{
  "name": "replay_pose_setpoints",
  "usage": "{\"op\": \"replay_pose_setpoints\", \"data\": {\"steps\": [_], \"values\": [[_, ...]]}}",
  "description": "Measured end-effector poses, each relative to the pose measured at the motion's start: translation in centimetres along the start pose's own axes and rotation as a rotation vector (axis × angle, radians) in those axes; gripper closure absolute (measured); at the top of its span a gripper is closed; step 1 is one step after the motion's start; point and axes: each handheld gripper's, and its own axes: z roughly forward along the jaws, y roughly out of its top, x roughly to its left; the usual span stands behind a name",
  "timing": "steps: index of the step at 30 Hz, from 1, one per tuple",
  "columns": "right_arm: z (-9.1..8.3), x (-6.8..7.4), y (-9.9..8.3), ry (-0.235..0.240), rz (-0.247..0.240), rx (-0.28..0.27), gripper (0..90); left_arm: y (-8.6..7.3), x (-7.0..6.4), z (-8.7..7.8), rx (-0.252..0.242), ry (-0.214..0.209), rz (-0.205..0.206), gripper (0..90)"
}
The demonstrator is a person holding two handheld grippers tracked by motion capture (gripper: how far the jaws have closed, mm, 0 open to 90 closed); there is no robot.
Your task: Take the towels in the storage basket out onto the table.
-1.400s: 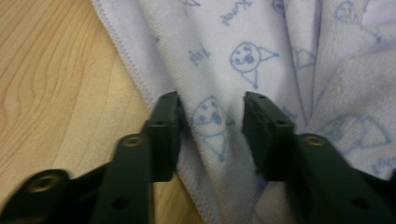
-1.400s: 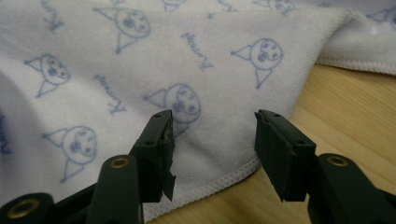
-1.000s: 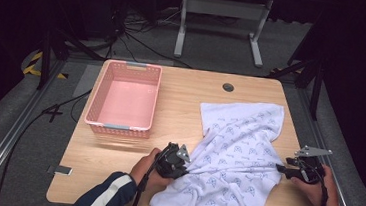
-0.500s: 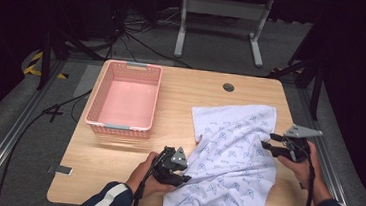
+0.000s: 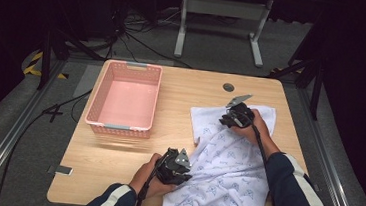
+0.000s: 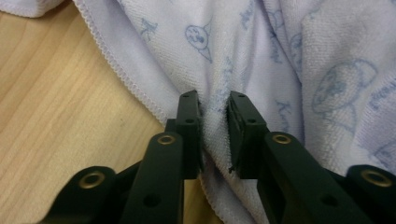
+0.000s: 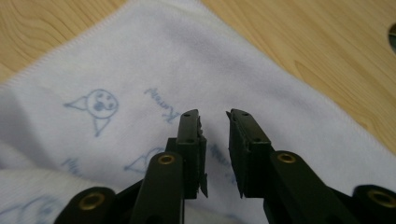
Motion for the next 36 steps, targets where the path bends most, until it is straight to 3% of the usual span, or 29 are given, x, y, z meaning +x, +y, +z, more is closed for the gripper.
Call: {"op": "replay_pose_setpoints", "data": {"steps": [2,6,10,11,12,13,14,15,17,18,20,21,22,24,26,28,31,32,34,35,36], "values": [[1.1,0.2,0.9,-0.022,-0.035,0.050,78.9,-0.2,-0.4,-0.2,0.013,0.002,0.001,79.2],[2.4,-0.1,2.3,-0.031,-0.020,0.025,82.1,-1.2,-1.1,-1.0,0.017,-0.001,-0.018,79.6],[3.6,-0.4,3.7,-0.101,-0.022,0.024,83.3,-1.8,-2.1,-1.7,0.050,-0.002,-0.015,79.4],[4.0,-0.4,4.1,-0.126,-0.023,0.023,83.3,-2.0,-2.3,-1.8,0.050,-0.003,0.004,79.3],[4.2,-0.5,4.4,-0.140,-0.020,0.026,83.0,-2.1,-2.6,-1.9,0.047,0.004,-0.009,79.0],[4.6,-0.7,4.8,-0.179,-0.012,0.019,75.6,-2.3,-2.7,-2.0,0.050,0.001,-0.005,77.4],[4.7,-0.7,4.9,-0.187,0.002,0.017,68.7,-2.4,-2.8,-2.2,0.052,-0.003,-0.016,75.5],[4.7,-0.7,4.9,-0.187,0.002,0.017,68.7,-2.5,-2.9,-2.3,0.049,0.004,-0.012,75.5],[4.1,-1.0,4.7,-0.157,0.025,-0.006,63.1,-2.5,-2.7,-2.4,0.028,0.038,-0.026,64.1],[2.4,-1.1,4.0,-0.120,0.060,-0.071,60.1,-2.4,-2.4,-2.4,0.010,0.059,-0.047,57.5],[1.6,-1.0,3.6,-0.115,0.058,-0.092,57.2,-2.1,-1.7,-2.4,-0.021,0.079,-0.079,54.9],[0.3,-1.0,3.0,-0.115,0.053,-0.119,55.8,-1.8,-1.2,-2.2,-0.048,0.077,-0.096,52.7],[-1.5,-0.8,1.9,-0.098,0.056,-0.152,55.3,-1.5,-0.9,-2.1,-0.066,0.079,-0.085,50.9],[-4.0,-0.3,0.0,-0.080,0.051,-0.191,53.4,-1.0,-0.4,-1.8,-0.066,0.092,-0.083,50.6],[-7.0,0.6,-3.2,-0.062,0.045,-0.226,52.3,-0.5,0.2,-1.5,-0.078,0.096,-0.084,50.5],[-9.0,1.4,-6.4,-0.042,0.073,-0.242,51.1,0.0,0.8,-1.2,-0.087,0.090,-0.071,50.7],[-11.5,3.2,-10.9,-0.056,0.074,-0.225,50.2,0.8,2.5,-1.4,-0.126,0.099,-0.093,49.2],[-12.0,3.9,-12.6,-0.016,0.114,-0.242,50.4,0.9,2.9,-1.6,-0.145,0.096,-0.104,47.9],[-12.1,4.2,-13.2,-0.008,0.118,-0.231,50.6,1.1,3.3,-1.7,-0.159,0.089,-0.122,49.2],[-12.0,4.6,-13.7,-0.018,0.107,-0.210,50.9,1.4,3.8,-1.6,-0.153,0.105,-0.095,49.2],[-11.7,4.6,-14.1,-0.027,0.110,-0.200,50.9,1.6,4.2,-1.0,-0.144,0.125,-0.101,49.2]]}}
